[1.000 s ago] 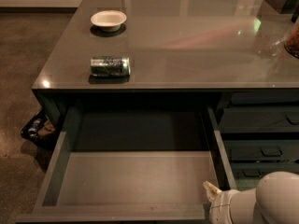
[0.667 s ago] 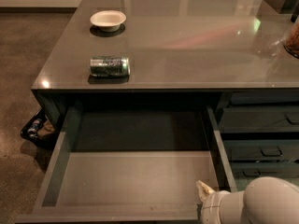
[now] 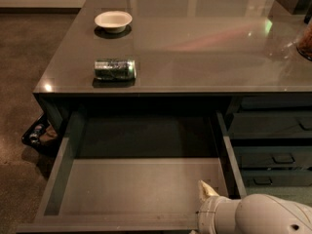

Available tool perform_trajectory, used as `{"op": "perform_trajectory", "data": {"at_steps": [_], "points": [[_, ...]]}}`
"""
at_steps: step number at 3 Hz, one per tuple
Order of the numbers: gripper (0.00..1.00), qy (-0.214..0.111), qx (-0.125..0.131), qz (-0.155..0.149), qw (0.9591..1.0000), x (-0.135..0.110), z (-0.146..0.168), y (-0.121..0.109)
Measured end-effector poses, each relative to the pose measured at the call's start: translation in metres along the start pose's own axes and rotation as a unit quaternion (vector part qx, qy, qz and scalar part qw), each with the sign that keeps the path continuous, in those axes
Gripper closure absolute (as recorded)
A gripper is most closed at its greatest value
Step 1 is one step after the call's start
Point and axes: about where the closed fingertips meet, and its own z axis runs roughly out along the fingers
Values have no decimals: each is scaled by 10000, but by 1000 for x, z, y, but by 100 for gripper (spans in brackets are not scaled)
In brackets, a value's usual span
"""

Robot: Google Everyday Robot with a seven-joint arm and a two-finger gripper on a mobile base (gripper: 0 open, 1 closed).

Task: Close top drawer

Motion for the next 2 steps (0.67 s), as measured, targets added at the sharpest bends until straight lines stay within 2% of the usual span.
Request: {"op": "perform_trajectory", "data": {"at_steps": [2], "points": [[0, -6, -56, -91, 9999, -2, 4, -1]]}}
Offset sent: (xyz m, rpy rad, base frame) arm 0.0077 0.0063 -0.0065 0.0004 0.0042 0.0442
